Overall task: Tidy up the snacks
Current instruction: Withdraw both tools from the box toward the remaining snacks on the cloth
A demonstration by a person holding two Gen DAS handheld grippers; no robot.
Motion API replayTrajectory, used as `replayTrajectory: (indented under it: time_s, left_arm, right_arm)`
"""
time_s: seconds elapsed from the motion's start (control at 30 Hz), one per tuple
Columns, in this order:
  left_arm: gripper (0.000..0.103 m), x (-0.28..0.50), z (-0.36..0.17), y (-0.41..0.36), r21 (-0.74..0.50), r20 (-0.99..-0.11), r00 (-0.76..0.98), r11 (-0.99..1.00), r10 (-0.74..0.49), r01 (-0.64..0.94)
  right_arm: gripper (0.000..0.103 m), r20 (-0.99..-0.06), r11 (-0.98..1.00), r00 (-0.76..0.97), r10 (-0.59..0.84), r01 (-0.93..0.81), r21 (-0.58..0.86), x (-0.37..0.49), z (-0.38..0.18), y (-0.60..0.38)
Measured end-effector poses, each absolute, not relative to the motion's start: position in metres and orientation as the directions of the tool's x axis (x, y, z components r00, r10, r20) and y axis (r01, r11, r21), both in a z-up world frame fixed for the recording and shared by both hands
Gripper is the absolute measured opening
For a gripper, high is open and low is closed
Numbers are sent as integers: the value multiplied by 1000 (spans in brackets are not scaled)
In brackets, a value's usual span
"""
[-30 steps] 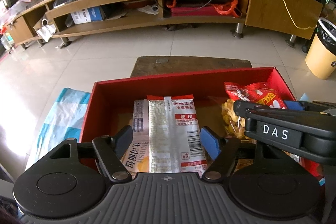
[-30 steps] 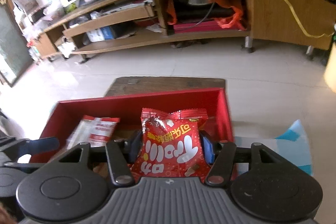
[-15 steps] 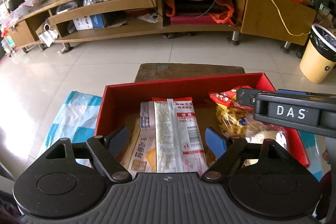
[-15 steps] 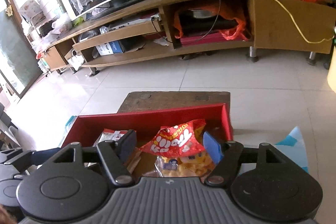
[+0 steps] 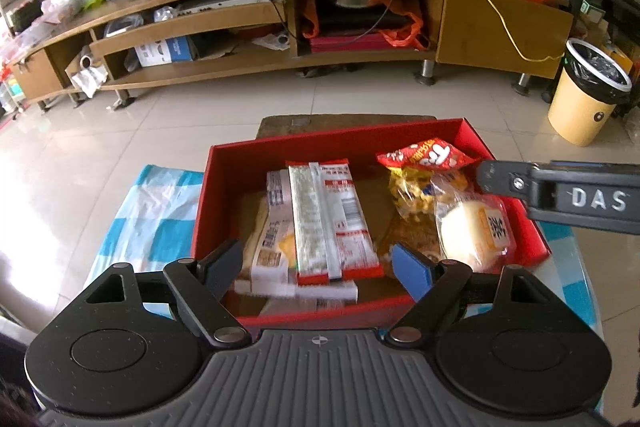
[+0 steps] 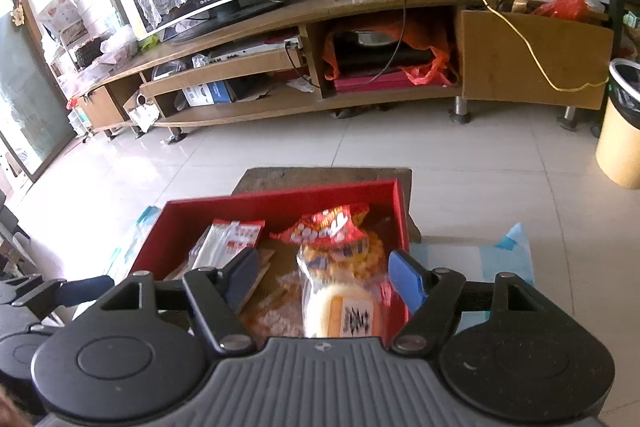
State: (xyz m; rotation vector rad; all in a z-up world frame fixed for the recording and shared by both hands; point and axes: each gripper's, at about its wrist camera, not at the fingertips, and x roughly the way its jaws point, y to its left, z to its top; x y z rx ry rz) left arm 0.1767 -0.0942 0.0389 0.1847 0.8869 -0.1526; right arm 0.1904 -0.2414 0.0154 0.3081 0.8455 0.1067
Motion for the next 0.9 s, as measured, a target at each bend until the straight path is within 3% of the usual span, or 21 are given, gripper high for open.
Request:
replayTrajectory:
  time_s: [0.3,0.73,0.9]
  left_arm:
    - [88,148,41,-72,79,-786,614,975,-67,208]
    - [88,143,32,-67,33,-819,564,972,-108,234]
    - [88,144,31,-63,27,-821,560,971,-114,236]
  right_arm:
    - [70,-780,966,594,197,18,257,134,9,-230]
    - [71,-863,959,421,279,-78,272,109,-50,-172]
    - [78,-885,960,372,280,-129,249,111,-66,-153]
